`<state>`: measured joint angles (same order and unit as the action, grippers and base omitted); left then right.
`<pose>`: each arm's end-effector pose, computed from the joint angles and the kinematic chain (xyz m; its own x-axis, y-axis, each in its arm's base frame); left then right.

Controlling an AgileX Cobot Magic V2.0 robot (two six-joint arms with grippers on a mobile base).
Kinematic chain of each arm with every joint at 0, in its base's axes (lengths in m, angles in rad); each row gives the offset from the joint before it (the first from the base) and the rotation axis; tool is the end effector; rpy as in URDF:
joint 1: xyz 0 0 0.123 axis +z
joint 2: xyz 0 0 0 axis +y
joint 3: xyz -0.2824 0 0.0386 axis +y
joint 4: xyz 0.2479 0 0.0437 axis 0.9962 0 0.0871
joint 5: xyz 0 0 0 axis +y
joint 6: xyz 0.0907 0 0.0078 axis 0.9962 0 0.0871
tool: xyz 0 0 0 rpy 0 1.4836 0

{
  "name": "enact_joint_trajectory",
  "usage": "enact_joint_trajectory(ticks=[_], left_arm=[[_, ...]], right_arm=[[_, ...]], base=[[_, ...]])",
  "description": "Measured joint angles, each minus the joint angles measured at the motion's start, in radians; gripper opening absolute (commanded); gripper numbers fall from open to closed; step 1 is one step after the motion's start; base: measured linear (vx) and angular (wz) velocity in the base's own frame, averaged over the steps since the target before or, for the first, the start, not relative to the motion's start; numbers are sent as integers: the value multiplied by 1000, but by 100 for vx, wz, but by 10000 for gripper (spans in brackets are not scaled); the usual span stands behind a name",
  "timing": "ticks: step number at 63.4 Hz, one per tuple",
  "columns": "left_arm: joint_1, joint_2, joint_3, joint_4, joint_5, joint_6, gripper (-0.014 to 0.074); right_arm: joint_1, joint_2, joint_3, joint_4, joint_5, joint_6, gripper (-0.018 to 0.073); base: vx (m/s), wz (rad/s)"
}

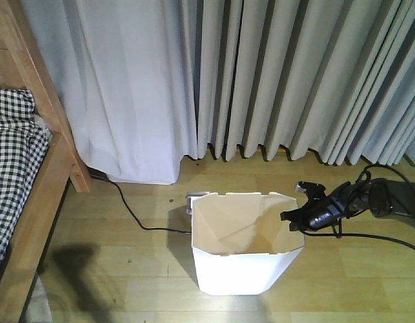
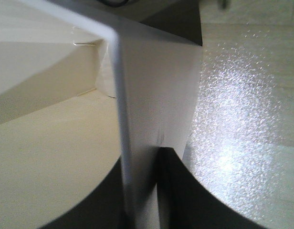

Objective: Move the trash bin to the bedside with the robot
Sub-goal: 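Set the bin down beside the bed and open the right gripper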

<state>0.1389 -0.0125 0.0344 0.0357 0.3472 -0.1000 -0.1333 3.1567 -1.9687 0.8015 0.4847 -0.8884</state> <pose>0.0527 0.0085 0.1709 -0.2647 -0.1040 -0.9587 -0.1679 0.9839 -0.0604 0.4253 -0.0262 -0.2187 -0.9860 -0.0080 -0.1663 -0.0602 0.9484 0.3112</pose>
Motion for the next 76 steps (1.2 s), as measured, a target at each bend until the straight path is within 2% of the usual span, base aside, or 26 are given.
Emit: enact_joint_trajectory(ticks=[9,24,52,66,76], left_arm=[[0,0,0,0,0,0,-6],[0,0,0,0,0,0,-6],[0,0,0,0,0,0,-6],[0,0,0,0,0,0,-6],[0,0,0,0,0,0,-6]], right_arm=[[0,28,-24,-29,24,41,35],[0,36,-45,-61,33,43,112],[0,27,-52,-23,31,60,333],[0,27,-52,-28,36,60,405],[0,27,-52,-28,36,64,503]], base=[[0,0],[0,0],[0,0],[0,0],[0,0]])
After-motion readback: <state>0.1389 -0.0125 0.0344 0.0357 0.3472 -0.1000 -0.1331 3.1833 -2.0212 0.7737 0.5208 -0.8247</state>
